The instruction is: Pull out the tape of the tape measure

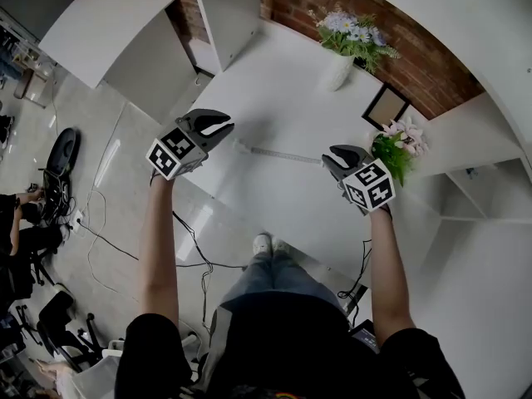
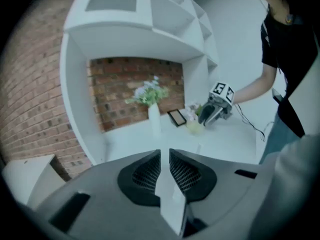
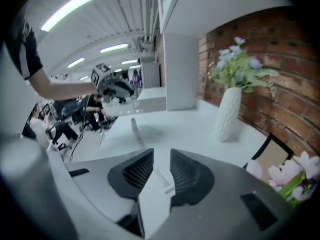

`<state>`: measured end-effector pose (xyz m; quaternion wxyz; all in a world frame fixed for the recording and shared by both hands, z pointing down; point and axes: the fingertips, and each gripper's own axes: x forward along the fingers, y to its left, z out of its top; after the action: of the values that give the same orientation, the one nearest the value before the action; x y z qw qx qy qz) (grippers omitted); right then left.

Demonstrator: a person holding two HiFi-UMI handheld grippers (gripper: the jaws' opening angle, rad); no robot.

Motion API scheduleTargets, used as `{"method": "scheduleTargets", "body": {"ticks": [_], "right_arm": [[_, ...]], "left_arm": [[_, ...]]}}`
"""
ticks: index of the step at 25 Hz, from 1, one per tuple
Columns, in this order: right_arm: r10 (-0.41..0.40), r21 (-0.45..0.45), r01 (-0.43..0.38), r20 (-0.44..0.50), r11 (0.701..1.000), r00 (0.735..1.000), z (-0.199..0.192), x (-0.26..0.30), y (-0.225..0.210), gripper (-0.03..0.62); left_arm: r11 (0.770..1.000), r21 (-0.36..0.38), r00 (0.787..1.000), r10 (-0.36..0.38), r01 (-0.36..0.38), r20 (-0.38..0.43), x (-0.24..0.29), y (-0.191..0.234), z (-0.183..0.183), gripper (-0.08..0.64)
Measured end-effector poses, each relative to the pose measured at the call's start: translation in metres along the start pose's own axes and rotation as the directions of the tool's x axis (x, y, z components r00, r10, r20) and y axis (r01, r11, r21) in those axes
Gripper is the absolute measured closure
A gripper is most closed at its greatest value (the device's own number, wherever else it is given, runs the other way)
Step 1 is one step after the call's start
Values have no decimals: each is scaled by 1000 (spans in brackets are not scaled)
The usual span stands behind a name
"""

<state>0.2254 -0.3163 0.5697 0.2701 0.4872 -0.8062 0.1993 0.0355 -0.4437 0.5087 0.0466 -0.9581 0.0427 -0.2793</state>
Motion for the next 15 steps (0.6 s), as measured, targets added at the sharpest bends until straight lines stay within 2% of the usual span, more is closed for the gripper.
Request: {"method": "scheduleTargets", "body": {"ticks": [1, 3, 5, 7, 9, 12, 14, 15], "right_arm": [[-27, 44, 24, 77, 999, 997, 13, -8, -1, 506], [-89, 124, 63, 219, 990, 972, 36, -26, -4, 551], [-150, 185, 91, 337, 979, 929, 54, -45, -3, 588], [-206, 239, 108, 435, 965, 877, 68, -65, 2, 594], [-261, 288, 124, 509, 950, 820, 76, -87, 7, 594], [-343, 345, 160, 572, 925, 745, 79, -118, 14, 594], [-383, 374, 180, 588, 910, 713, 75, -132, 17, 594], [-397, 382, 190, 588, 904, 704, 72, -137, 18, 594]], "left_arm": [[998, -34, 996, 64, -62, 61, -9, 5, 9, 514], [978, -95, 968, 198, -185, 155, -27, 13, 24, 540], [948, -151, 928, 308, -281, 210, -44, 13, 33, 546], [915, -207, 888, 390, -345, 245, -59, 6, 39, 549], [883, -278, 851, 449, -377, 274, -72, -5, 42, 550], [831, -411, 789, 519, -374, 331, -93, -24, 48, 551], [801, -466, 750, 559, -377, 354, -106, -38, 49, 551], [791, -471, 737, 574, -390, 355, -110, -46, 49, 551]]}}
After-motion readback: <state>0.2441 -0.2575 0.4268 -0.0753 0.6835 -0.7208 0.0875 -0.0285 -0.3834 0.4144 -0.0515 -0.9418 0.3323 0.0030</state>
